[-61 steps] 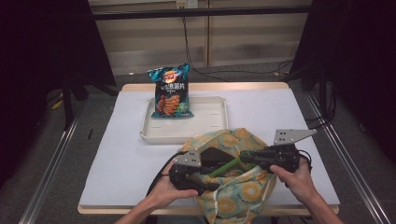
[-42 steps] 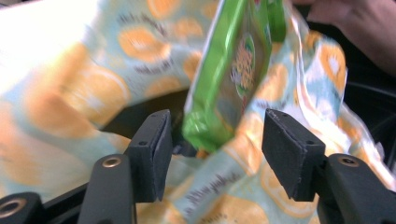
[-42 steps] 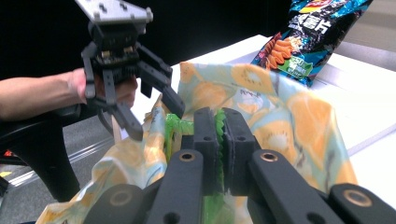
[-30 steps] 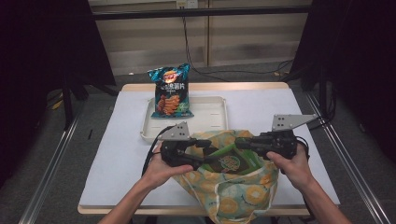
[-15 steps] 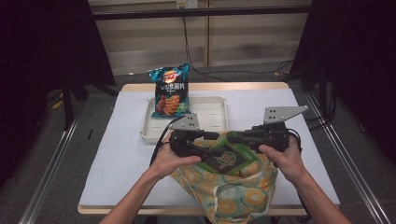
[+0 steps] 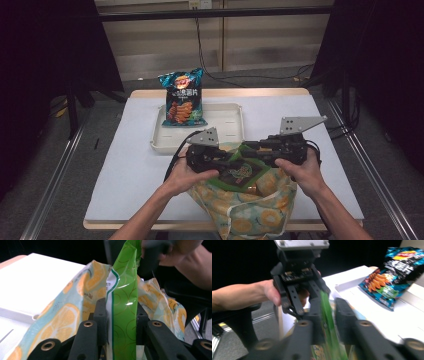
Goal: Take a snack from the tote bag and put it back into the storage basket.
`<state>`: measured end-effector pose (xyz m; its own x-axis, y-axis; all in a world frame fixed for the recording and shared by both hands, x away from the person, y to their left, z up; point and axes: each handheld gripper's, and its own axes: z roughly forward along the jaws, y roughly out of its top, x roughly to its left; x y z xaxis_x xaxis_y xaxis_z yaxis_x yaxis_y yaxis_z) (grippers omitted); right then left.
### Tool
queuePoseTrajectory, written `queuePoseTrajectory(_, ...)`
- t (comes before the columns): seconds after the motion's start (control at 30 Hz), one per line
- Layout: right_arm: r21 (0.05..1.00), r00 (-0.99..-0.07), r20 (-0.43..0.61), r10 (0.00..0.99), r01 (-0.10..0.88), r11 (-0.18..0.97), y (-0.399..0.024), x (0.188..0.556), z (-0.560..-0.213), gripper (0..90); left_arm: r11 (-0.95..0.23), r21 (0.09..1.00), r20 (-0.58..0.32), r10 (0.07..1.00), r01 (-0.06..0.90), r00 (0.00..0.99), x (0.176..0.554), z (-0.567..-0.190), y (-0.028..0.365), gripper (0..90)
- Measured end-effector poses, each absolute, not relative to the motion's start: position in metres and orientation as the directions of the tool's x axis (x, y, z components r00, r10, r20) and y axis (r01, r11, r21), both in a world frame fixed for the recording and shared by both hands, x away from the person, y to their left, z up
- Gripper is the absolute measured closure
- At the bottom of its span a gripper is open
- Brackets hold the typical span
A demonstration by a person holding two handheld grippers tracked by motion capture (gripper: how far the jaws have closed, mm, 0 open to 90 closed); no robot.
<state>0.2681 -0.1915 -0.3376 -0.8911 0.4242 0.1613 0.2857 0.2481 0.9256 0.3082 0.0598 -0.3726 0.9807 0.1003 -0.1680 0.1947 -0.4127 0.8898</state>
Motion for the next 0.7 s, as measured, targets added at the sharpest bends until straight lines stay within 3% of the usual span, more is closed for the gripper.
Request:
queuePoseTrajectory(0.23, 0.928, -0.867, 0.160, 0.473, 0.295, 0.227, -0.209, 0.262, -0.344, 41.3, -0.360, 0.905, -0.195, 0.124, 0.227, 0.973, 0.313, -0.367, 0.073, 71.9)
queuePoseTrajectory(0.37, 0.928, -0.859, 0.166, 0.484, 0.303, 0.218, -0.221, 0.259, -0.350, 41.7, -0.344, 0.911, -0.195, 0.127, 0.228, 0.973, 0.312, -0.363, 0.078, 71.8)
queuePoseTrajectory(0.53, 0.922, -0.859, 0.192, 0.475, 0.323, 0.212, -0.231, 0.260, -0.359, 53.7, -0.327, 0.917, -0.199, 0.124, 0.229, 0.972, 0.313, -0.360, 0.082, 71.8)
queuePoseTrajectory(0.7, 0.925, -0.868, 0.196, 0.457, 0.318, 0.209, -0.234, 0.260, -0.359, 75.4, -0.310, 0.918, -0.220, 0.118, 0.246, 0.968, 0.314, -0.361, 0.086, 71.8)
